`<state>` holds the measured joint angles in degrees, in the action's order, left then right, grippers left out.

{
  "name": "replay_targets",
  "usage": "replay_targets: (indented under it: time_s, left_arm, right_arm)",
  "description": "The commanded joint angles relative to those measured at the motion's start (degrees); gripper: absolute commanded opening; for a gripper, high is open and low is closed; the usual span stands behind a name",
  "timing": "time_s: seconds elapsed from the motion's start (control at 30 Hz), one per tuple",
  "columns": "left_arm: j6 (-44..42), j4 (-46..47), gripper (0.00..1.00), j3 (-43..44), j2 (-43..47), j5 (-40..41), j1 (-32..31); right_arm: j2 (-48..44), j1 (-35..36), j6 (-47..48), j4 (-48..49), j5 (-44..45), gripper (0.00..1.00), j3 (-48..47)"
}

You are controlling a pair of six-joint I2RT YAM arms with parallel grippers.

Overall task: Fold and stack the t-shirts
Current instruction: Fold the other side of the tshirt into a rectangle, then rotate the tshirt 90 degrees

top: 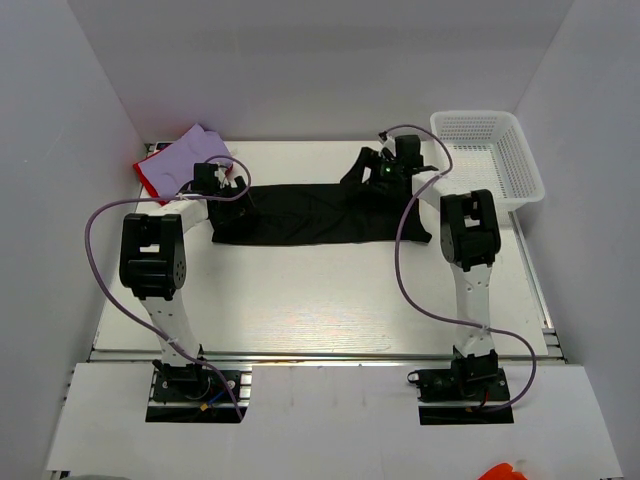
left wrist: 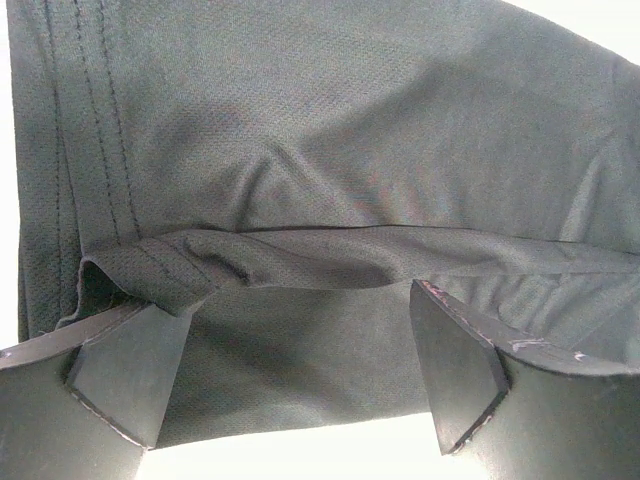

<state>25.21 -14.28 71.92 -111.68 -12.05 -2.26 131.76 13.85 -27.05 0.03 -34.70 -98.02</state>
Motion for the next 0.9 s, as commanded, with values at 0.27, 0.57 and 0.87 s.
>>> replay_targets:
  time_s: [0.27,0.57,0.87]
  left_arm:
    - [-2.1,-5.3,1.0,-1.1,3.0,5.5,0.6]
    - [2.5,-7.0,1.0,-12.9,10.6,7.8,-0.5]
    - [7.6,-10.0,1.0,-31.4,22.3,-0.7,-2.4]
  right_arm:
    - [1.3,1.4,5.5,-3.5,7.8,0.9,-13.9]
    - [-16.7,1.0,7.8,-11.4,18.5,0.9,15.8]
    - [-3.6,0.8,5.7,-14.9,16.5,0.9,7.9]
